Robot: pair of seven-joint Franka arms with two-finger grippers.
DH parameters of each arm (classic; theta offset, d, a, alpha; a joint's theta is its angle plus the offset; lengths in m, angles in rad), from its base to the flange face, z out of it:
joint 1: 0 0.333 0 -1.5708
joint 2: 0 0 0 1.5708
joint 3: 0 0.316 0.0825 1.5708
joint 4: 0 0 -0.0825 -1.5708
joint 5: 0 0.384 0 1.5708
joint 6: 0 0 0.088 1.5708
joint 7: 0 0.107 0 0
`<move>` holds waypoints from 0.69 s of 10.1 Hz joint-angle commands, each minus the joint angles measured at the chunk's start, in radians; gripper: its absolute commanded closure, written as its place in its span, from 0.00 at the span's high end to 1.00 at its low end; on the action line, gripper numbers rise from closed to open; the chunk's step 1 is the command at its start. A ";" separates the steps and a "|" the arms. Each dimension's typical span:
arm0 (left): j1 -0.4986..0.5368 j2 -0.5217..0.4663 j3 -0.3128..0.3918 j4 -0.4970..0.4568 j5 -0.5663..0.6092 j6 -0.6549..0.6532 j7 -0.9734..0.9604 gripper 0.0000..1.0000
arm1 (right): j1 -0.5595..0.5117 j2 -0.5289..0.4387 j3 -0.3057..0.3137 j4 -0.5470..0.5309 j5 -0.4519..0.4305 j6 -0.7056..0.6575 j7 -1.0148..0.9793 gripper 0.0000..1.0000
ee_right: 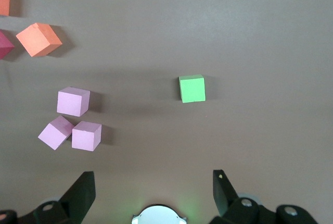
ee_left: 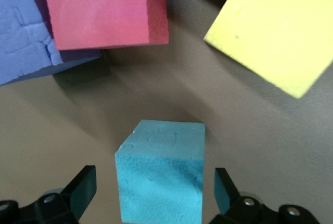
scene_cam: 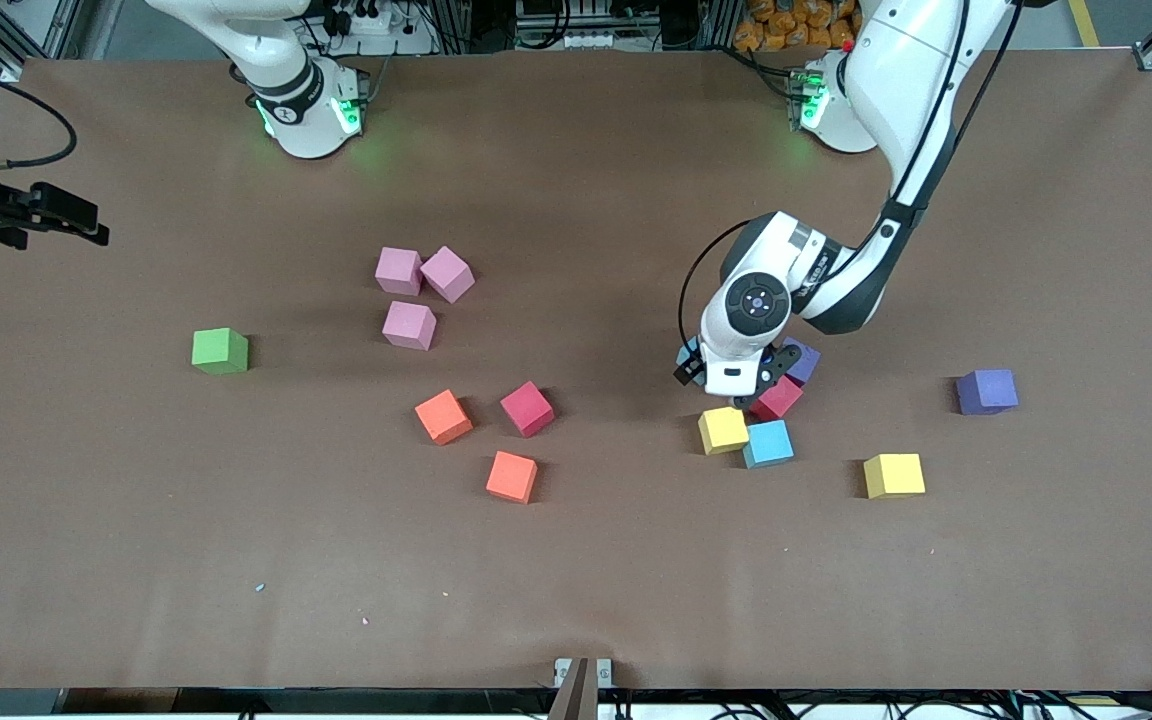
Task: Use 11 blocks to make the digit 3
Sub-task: 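Carry the cyan cube with the left gripper while the right gripper reaches pink cubes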
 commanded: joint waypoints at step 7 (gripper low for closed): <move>-0.048 -0.008 -0.159 0.005 0.022 -0.034 0.170 0.00 | 0.152 0.032 0.008 -0.251 0.039 0.216 -0.007 1.00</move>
